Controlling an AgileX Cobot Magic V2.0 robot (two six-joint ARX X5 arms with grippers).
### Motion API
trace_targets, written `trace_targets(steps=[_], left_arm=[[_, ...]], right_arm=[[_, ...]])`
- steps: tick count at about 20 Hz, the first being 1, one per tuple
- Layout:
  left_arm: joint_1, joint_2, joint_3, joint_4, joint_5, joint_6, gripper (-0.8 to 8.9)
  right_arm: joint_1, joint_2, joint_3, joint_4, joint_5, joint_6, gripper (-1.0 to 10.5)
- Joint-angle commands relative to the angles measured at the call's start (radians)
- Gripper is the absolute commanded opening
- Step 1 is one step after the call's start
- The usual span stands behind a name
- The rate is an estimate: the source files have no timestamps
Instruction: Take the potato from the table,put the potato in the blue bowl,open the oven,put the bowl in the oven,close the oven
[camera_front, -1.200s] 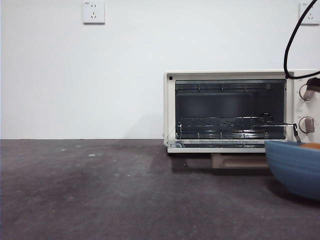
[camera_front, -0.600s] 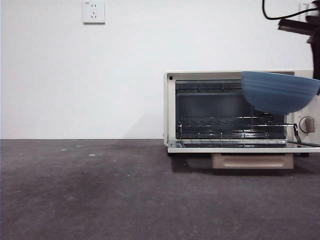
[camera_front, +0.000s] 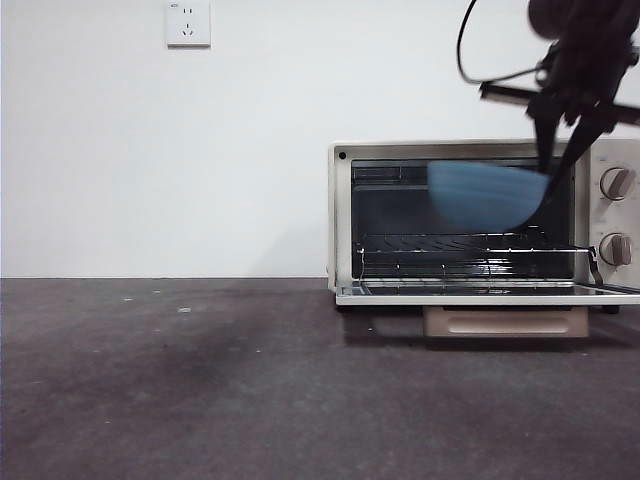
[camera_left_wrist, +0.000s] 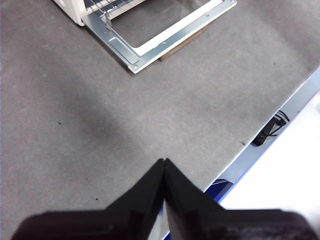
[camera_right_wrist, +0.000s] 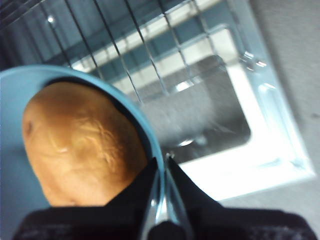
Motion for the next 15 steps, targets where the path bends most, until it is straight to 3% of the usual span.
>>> trace_targets(steps=[1, 8, 15], left_arm=[[-0.003, 0.001, -0.006, 0.007, -0.003, 0.012, -0.06], [-0.003, 0.001, -0.006, 0.008, -0.003, 0.022, -0.06], [-0.003, 0.002, -0.006, 0.008, -0.003, 0.030, -0.06]], right_arm=[[0.003, 0.061, 0.045, -0.002, 0.000, 0.045, -0.1], [0.002, 0.109, 0.067, 0.060, 0.027, 0.200, -0.1], [0.003, 0.109, 0.067, 0.089, 0.022, 0.226, 0.1]])
